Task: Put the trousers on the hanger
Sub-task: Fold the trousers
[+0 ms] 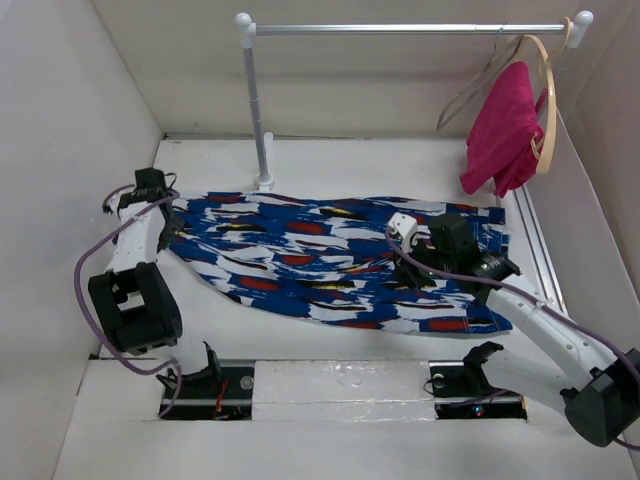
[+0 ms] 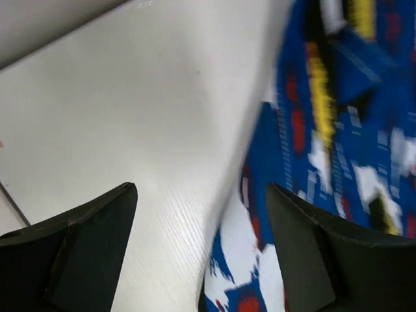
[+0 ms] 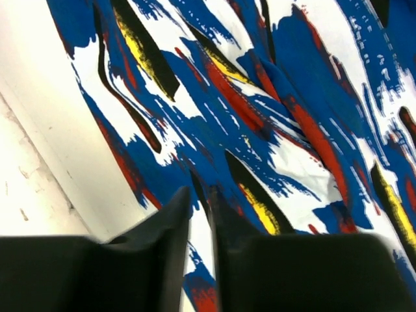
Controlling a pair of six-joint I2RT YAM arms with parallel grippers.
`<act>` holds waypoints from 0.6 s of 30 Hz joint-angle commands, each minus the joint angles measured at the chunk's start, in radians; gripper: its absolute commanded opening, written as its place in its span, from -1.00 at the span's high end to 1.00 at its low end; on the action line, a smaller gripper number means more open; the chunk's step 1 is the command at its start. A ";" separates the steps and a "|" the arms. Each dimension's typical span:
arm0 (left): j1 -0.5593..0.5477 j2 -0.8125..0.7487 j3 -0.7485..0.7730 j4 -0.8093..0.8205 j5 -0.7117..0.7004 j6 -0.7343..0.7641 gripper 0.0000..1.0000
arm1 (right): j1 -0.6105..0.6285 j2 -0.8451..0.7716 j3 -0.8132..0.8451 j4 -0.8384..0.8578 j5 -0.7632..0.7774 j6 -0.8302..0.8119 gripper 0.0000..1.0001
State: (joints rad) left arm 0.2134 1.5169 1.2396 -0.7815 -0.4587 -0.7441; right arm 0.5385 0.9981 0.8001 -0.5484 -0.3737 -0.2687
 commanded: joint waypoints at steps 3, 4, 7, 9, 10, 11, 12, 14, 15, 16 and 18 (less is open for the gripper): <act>0.178 0.012 -0.131 0.186 0.224 0.000 -0.50 | 0.032 0.027 -0.013 0.073 -0.073 -0.037 0.23; 0.178 0.000 -0.132 0.244 0.238 0.011 -0.50 | 0.041 0.042 -0.013 0.085 -0.086 -0.037 0.18; 0.178 0.012 -0.131 0.339 0.296 0.052 -0.49 | 0.089 0.076 0.004 0.110 -0.085 -0.032 0.16; 0.178 0.040 -0.120 0.350 0.313 0.040 -0.47 | 0.101 0.108 0.016 0.110 -0.074 -0.030 0.17; 0.178 0.073 -0.118 0.360 0.315 0.035 -0.47 | 0.101 0.112 0.017 0.111 -0.070 -0.030 0.18; 0.178 0.089 -0.114 0.366 0.324 0.031 -0.47 | 0.101 0.122 0.017 0.114 -0.068 -0.027 0.18; 0.178 0.103 -0.115 0.378 0.334 0.028 -0.46 | 0.101 0.125 0.016 0.114 -0.068 -0.029 0.19; 0.178 0.120 -0.133 0.442 0.374 0.028 -0.44 | 0.101 0.131 0.013 0.116 -0.068 -0.027 0.20; 0.178 0.127 -0.138 0.459 0.376 0.025 -0.41 | 0.101 0.138 0.010 0.116 -0.068 -0.026 0.20; 0.178 0.143 -0.137 0.478 0.380 0.016 -0.39 | 0.110 0.142 0.005 0.117 -0.067 -0.026 0.20; 0.178 0.170 -0.114 0.487 0.391 0.011 -0.25 | 0.110 0.151 0.002 0.117 -0.070 -0.020 0.22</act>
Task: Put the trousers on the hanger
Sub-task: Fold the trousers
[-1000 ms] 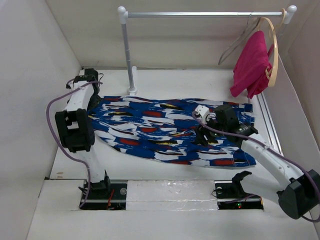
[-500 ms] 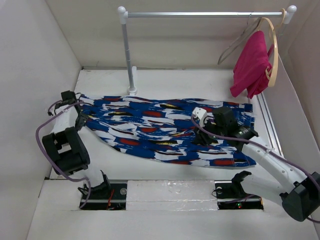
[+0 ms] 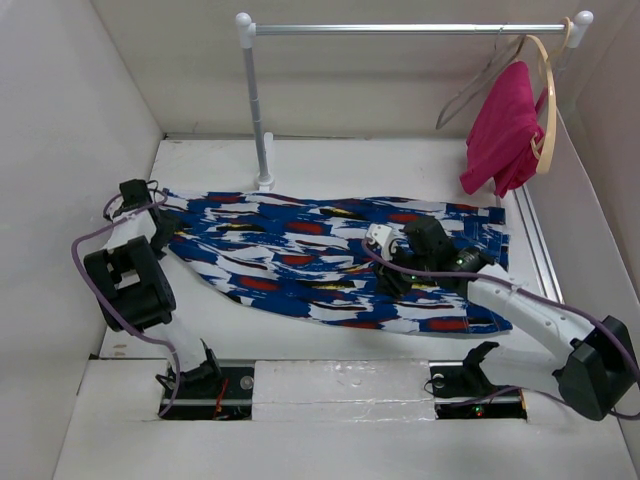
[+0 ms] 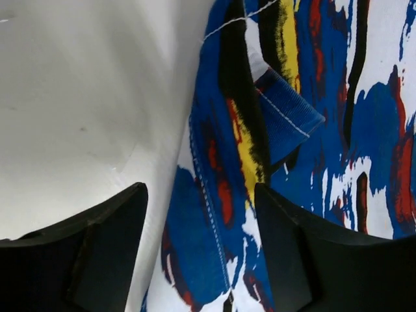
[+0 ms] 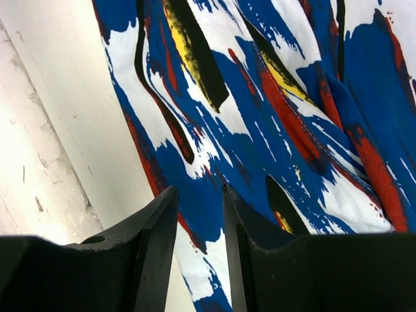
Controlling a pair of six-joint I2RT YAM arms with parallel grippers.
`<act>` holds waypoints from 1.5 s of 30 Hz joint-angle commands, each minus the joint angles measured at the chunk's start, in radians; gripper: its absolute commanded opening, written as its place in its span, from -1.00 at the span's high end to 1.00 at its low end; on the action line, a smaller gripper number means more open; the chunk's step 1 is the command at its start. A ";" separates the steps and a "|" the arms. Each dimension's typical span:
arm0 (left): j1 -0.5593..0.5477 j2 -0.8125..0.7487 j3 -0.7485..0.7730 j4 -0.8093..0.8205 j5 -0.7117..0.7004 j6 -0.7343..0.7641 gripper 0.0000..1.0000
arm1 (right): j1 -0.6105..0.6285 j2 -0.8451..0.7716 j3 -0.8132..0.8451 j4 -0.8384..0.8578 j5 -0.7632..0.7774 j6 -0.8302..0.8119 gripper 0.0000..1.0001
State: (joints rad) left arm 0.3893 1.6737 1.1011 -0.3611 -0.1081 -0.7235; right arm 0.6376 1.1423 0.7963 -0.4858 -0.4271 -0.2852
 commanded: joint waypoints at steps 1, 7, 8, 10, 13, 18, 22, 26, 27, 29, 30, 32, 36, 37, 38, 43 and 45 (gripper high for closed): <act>0.002 0.043 0.035 0.068 0.048 -0.010 -0.21 | 0.011 0.007 0.001 0.056 -0.015 0.001 0.22; 0.002 0.086 0.094 0.035 0.036 -0.028 1.00 | 0.042 0.007 -0.014 0.062 -0.006 0.037 0.24; 0.002 0.078 0.097 0.022 0.024 -0.030 1.00 | 0.054 0.005 -0.014 0.064 -0.004 0.041 0.24; 0.002 0.037 0.092 -0.011 -0.022 -0.031 1.00 | 0.063 0.005 -0.012 0.069 -0.001 0.041 0.24; 0.002 -0.043 0.083 -0.088 -0.106 -0.025 1.00 | 0.085 0.011 -0.005 0.073 -0.006 0.035 0.24; 0.002 -0.232 0.077 -0.268 -0.240 -0.034 1.00 | 0.094 0.010 -0.009 0.062 -0.025 0.008 0.24; 0.002 -0.385 0.066 -0.416 -0.295 -0.050 1.00 | 0.094 -0.012 -0.025 0.049 -0.061 -0.012 0.24; 0.002 -0.508 0.065 -0.611 -0.300 -0.059 1.00 | 0.103 -0.050 -0.042 0.032 -0.085 -0.014 0.22; 0.002 -0.553 0.071 -0.648 -0.307 -0.063 1.00 | 0.103 -0.065 -0.043 0.029 -0.100 -0.012 0.22; 0.002 -0.601 0.107 -0.743 -0.309 -0.068 1.00 | 0.103 -0.075 -0.042 0.023 -0.113 -0.011 0.22; 0.002 -0.656 0.159 -0.775 -0.298 -0.057 1.00 | 0.103 -0.076 -0.036 0.013 -0.104 -0.014 0.21; -0.009 -0.670 0.172 -0.776 -0.286 -0.030 1.00 | 0.103 -0.073 -0.035 0.009 -0.095 -0.015 0.21; -0.009 -0.544 0.198 -0.739 -0.274 -0.010 1.00 | 0.103 -0.046 -0.031 0.006 -0.053 -0.023 0.15; -0.009 -0.489 0.200 -0.719 -0.277 -0.007 1.00 | 0.103 -0.039 -0.029 0.006 -0.050 -0.023 0.14; -0.009 -0.436 0.207 -0.699 -0.281 -0.007 1.00 | 0.103 -0.038 -0.019 0.000 -0.047 -0.026 0.11; -0.046 -0.028 0.385 -0.616 -0.289 -0.001 1.00 | 0.093 -0.035 0.052 -0.039 0.014 -0.035 0.10; -0.072 0.148 0.507 -0.618 -0.300 -0.002 0.76 | 0.093 -0.041 0.101 -0.054 0.021 -0.023 0.06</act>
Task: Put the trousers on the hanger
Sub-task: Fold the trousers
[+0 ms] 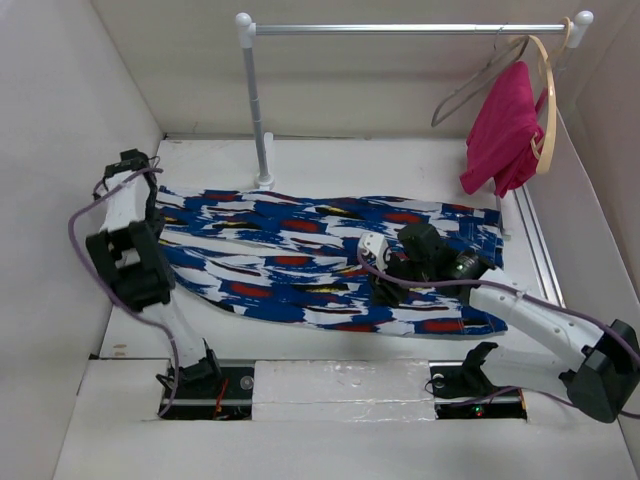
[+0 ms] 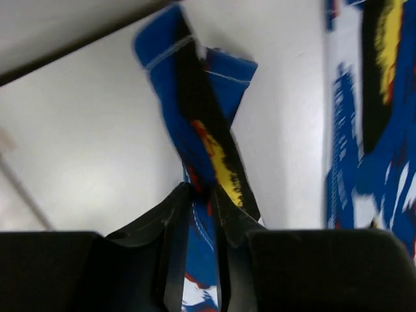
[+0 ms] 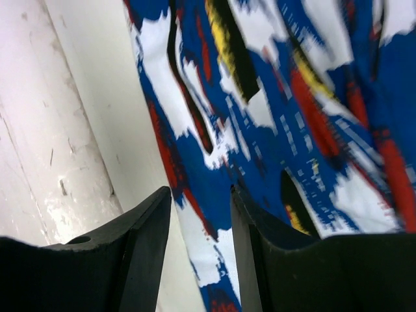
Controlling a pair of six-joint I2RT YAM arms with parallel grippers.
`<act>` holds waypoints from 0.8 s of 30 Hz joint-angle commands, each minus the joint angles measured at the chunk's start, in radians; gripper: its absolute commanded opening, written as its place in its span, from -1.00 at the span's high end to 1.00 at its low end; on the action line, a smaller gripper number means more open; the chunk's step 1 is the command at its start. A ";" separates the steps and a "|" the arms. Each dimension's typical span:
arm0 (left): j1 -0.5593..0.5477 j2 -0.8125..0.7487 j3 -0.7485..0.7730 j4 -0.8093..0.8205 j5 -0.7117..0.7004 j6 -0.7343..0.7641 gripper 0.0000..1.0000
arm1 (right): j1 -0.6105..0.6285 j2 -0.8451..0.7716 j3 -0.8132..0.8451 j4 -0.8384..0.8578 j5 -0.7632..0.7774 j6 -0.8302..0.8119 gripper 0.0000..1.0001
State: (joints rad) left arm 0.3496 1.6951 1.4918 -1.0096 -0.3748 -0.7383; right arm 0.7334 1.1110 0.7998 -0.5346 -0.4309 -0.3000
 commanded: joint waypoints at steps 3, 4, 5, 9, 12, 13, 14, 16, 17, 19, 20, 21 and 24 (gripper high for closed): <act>-0.099 0.306 0.272 0.022 -0.030 0.020 0.52 | 0.024 -0.025 0.136 -0.024 0.021 0.037 0.05; -0.145 0.330 0.298 0.032 -0.029 0.028 0.43 | 0.037 -0.031 0.137 -0.010 0.018 0.053 0.04; -0.167 0.362 0.324 0.054 -0.026 0.033 0.33 | 0.073 -0.036 0.134 0.002 0.018 0.073 0.03; -0.205 0.383 0.461 0.094 0.043 0.049 -0.07 | 0.175 -0.022 0.136 0.016 0.069 0.145 0.01; -0.205 0.330 0.447 0.118 0.050 0.083 -0.19 | 0.225 -0.002 0.159 -0.024 0.127 0.154 0.00; -0.205 0.298 0.380 0.140 0.039 0.097 -0.21 | 0.225 -0.003 0.164 -0.048 0.142 0.153 0.00; -0.205 0.213 0.334 0.175 0.025 0.106 -0.24 | 0.239 -0.004 0.170 -0.057 0.153 0.156 0.00; -0.181 0.102 0.149 0.233 0.010 0.120 -0.27 | 0.239 -0.023 0.171 -0.076 0.181 0.157 0.06; -0.166 -0.029 0.068 0.315 0.019 0.123 -0.26 | 0.239 -0.031 0.168 -0.076 0.190 0.157 0.20; -0.092 -0.215 -0.172 0.434 0.113 0.103 0.05 | 0.239 -0.045 0.162 -0.074 0.213 0.157 0.87; -0.068 -0.266 -0.245 0.477 0.152 0.103 0.05 | 0.239 -0.046 0.162 -0.073 0.231 0.157 1.00; -0.042 -0.313 -0.369 0.506 0.181 0.105 0.50 | 0.239 -0.046 0.162 -0.077 0.260 0.157 1.00; 0.090 -0.400 -0.525 0.565 0.285 0.082 1.00 | 0.239 -0.046 0.167 -0.085 0.276 0.157 1.00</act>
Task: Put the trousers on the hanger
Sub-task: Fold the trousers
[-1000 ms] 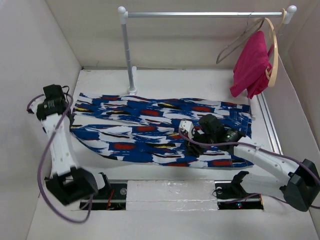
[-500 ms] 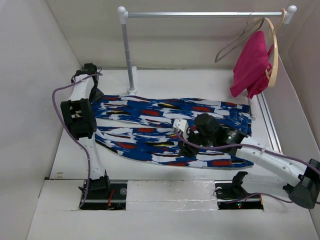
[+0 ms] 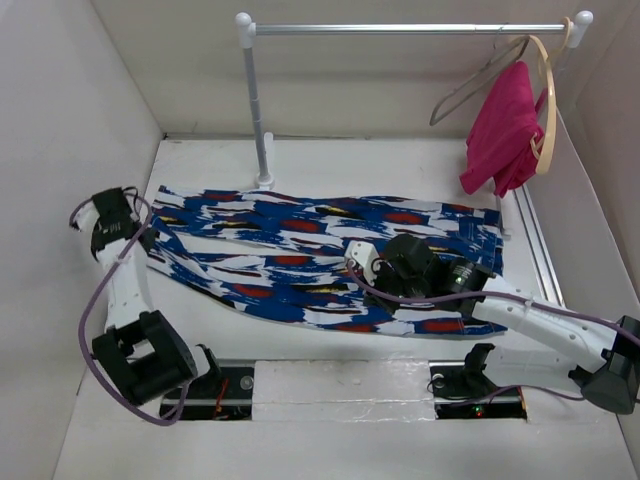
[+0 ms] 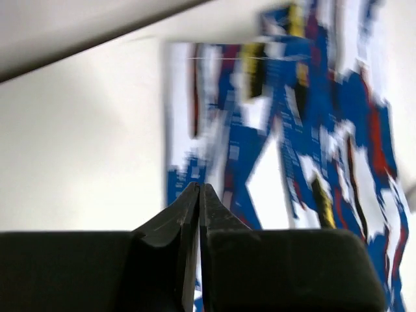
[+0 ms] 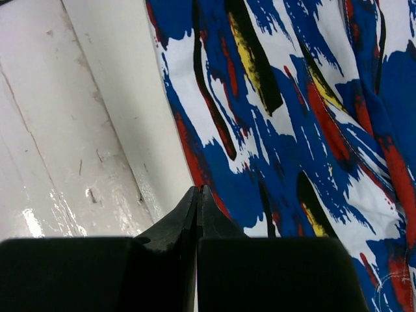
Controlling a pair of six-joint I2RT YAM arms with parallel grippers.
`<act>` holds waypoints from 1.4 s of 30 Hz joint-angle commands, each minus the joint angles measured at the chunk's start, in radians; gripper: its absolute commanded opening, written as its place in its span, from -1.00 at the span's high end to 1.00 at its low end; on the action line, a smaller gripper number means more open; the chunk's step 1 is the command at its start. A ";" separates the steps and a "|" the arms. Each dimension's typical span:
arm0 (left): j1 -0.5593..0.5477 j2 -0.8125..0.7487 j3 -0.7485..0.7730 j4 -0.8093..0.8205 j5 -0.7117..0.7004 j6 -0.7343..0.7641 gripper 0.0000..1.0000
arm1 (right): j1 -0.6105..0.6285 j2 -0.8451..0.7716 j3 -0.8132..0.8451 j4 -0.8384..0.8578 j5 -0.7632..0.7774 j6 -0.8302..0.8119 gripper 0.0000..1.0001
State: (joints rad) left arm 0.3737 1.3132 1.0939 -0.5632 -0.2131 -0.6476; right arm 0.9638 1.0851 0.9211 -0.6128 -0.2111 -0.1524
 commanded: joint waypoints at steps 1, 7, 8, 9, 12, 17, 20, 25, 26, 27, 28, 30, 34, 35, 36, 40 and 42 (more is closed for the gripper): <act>0.129 -0.020 -0.153 0.135 0.142 -0.018 1.00 | 0.000 -0.019 0.047 -0.007 0.053 0.010 1.00; 0.206 0.147 -0.190 0.227 0.138 0.057 0.27 | 0.000 -0.022 0.039 -0.001 0.029 0.007 0.36; 0.206 0.147 -0.187 0.227 0.138 0.057 0.27 | 0.000 -0.022 0.039 -0.001 0.029 0.007 0.36; 0.217 0.162 -0.183 0.230 0.136 0.054 0.22 | 0.000 -0.030 0.035 -0.001 0.033 0.011 0.22; 0.217 0.199 -0.187 0.273 0.132 0.042 0.15 | -0.010 -0.056 0.009 0.004 0.044 0.042 0.13; 0.217 0.287 -0.171 0.293 0.055 -0.007 0.17 | -0.019 -0.103 -0.024 0.001 0.049 0.079 0.14; 0.217 0.339 -0.144 0.318 0.092 -0.011 0.15 | -0.019 -0.123 -0.036 -0.008 0.039 0.085 0.14; 0.217 0.389 -0.132 0.379 0.173 -0.010 0.15 | -0.019 -0.152 -0.079 0.025 0.022 0.100 0.16; 0.217 0.391 -0.141 0.390 0.187 -0.009 0.16 | -0.019 -0.152 -0.083 0.031 0.015 0.108 0.16; 0.217 0.391 -0.146 0.401 0.192 -0.006 0.19 | -0.019 -0.148 -0.085 0.039 0.012 0.109 0.16; 0.217 0.380 -0.152 0.405 0.187 -0.004 0.22 | -0.019 -0.145 -0.084 0.039 0.010 0.112 0.17; 0.217 0.376 -0.161 0.421 0.181 0.014 0.24 | -0.019 -0.134 -0.080 0.038 0.027 0.111 0.17; 0.217 0.409 -0.137 0.388 0.158 0.045 0.79 | -0.019 -0.117 -0.044 0.019 0.068 0.113 0.17; 0.217 0.409 -0.137 0.379 0.153 0.040 1.00 | -0.019 -0.113 -0.031 0.009 0.096 0.109 0.17; 0.217 0.406 -0.140 0.362 0.153 0.036 1.00 | -0.019 -0.108 -0.019 -0.019 0.114 0.109 0.16; 0.217 0.269 -0.164 0.336 0.194 0.023 1.00 | -0.028 -0.099 0.024 -0.099 0.244 0.123 -0.03; 0.217 0.195 -0.170 0.290 0.205 0.023 1.00 | -0.063 -0.102 0.019 -0.110 0.259 0.126 -0.10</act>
State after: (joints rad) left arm 0.5823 1.6550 0.9382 -0.1974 -0.0341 -0.6178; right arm 0.9291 0.9909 0.8944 -0.6823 -0.0448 -0.0463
